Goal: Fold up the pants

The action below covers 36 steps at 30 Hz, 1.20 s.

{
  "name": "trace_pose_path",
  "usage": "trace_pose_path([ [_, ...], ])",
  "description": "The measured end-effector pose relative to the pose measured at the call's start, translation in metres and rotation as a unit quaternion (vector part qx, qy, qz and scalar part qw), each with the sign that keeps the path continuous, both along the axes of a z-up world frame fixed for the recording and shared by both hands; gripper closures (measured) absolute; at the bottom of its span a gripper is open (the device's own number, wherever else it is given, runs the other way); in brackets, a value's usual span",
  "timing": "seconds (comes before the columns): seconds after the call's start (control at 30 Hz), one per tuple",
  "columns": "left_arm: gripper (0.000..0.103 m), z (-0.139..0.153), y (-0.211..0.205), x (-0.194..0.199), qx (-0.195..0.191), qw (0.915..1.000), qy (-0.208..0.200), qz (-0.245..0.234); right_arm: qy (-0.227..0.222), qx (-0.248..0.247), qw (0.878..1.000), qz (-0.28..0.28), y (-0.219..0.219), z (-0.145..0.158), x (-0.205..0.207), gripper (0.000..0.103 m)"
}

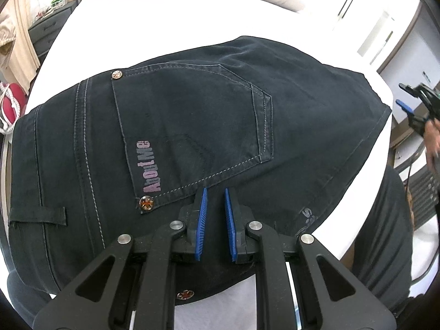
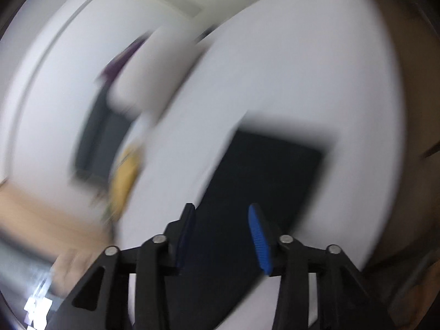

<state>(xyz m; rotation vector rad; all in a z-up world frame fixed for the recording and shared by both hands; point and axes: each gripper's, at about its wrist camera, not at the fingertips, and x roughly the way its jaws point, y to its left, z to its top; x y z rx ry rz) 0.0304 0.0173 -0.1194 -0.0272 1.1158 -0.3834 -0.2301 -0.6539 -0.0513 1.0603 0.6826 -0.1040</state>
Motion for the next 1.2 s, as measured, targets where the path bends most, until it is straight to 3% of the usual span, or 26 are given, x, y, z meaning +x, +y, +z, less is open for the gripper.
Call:
trace_pose_path([
  [0.07,0.090,0.001,0.003,-0.002,-0.006,1.0000,0.001,0.003,-0.004,0.036,0.995,0.090,0.059,-0.007,0.008,0.057],
  [0.17,0.090,0.002,0.009,-0.007,-0.011,0.9999,-0.001,0.005,0.016,0.076,0.982,0.174,0.133,-0.024,0.014,0.057],
  [0.3,0.090,0.005,0.019,-0.015,-0.021,0.9997,-0.002,0.010,0.066,0.137,0.963,0.221,0.193,-0.058,0.015,0.057],
  [0.47,0.090,0.005,0.030,-0.023,-0.034,0.9993,-0.002,0.015,0.091,0.175,0.957,0.211,0.201,-0.075,0.008,0.057],
  [1.07,0.090,0.006,0.026,-0.016,-0.027,0.9996,0.007,0.006,0.121,0.219,0.942,0.224,0.227,-0.097,0.019,0.058],
  [1.13,0.090,0.006,0.025,-0.016,-0.025,0.9996,0.008,0.003,0.122,0.217,0.942,0.224,0.228,-0.099,0.020,0.075],
  [1.17,0.090,0.004,0.025,-0.017,-0.024,0.9997,0.009,0.002,0.126,0.205,0.944,0.227,0.228,-0.099,0.020,0.094],
  [1.2,0.090,0.004,0.023,-0.017,-0.021,0.9997,0.011,0.000,0.133,0.191,0.946,0.227,0.228,-0.100,0.019,0.097],
])
